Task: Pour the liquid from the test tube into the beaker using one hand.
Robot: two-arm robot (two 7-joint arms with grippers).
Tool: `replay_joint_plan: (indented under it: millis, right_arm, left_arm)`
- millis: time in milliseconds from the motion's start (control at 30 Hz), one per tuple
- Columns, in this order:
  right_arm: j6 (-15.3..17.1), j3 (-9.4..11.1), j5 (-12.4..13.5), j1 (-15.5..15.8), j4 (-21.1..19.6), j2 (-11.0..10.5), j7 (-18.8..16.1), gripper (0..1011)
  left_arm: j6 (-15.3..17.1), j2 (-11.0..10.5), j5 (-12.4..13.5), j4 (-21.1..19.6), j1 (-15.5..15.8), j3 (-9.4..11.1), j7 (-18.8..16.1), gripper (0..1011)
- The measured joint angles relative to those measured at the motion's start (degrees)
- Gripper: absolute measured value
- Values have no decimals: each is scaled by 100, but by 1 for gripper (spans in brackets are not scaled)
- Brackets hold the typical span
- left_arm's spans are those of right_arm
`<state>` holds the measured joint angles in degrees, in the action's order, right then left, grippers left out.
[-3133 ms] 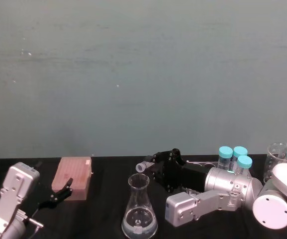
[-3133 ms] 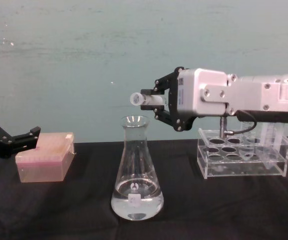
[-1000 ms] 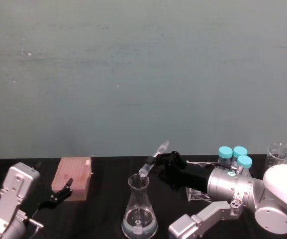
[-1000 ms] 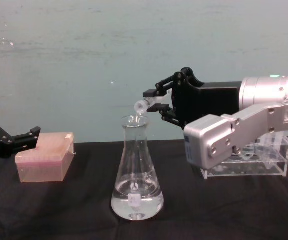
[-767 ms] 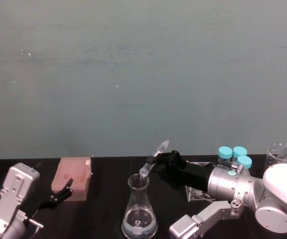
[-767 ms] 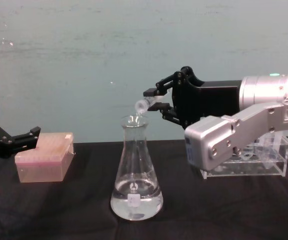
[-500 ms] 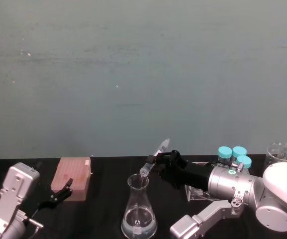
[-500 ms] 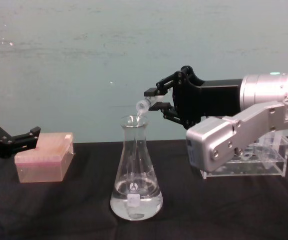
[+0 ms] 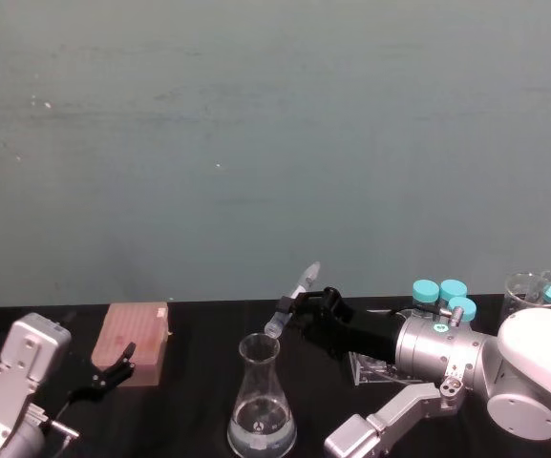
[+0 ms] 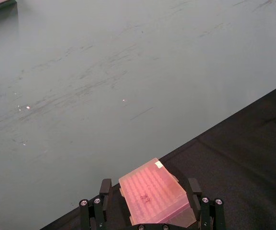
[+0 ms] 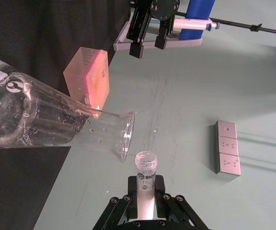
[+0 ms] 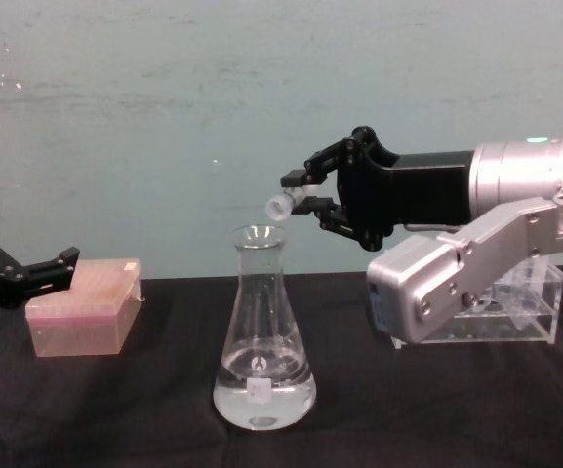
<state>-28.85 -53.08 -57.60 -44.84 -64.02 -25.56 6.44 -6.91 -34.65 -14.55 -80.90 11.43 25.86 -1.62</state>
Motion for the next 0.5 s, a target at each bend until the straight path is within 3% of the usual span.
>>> replay_joint_plan:
  millis: [333,400,500]
  right_arm:
    - [19,-59,-24,-35,-32,-20,46,207]
    - [20,-31,66,-18,-56,-20,15,207]
    - [3,111,429,67,-111,-12,-204,207]
  left_arm:
    - [0,0,0,0,0,0,0,1000]
    - [0,0,0,0,0,0,0,1000]
    - [0,0,0,0,0,0,0,1000]
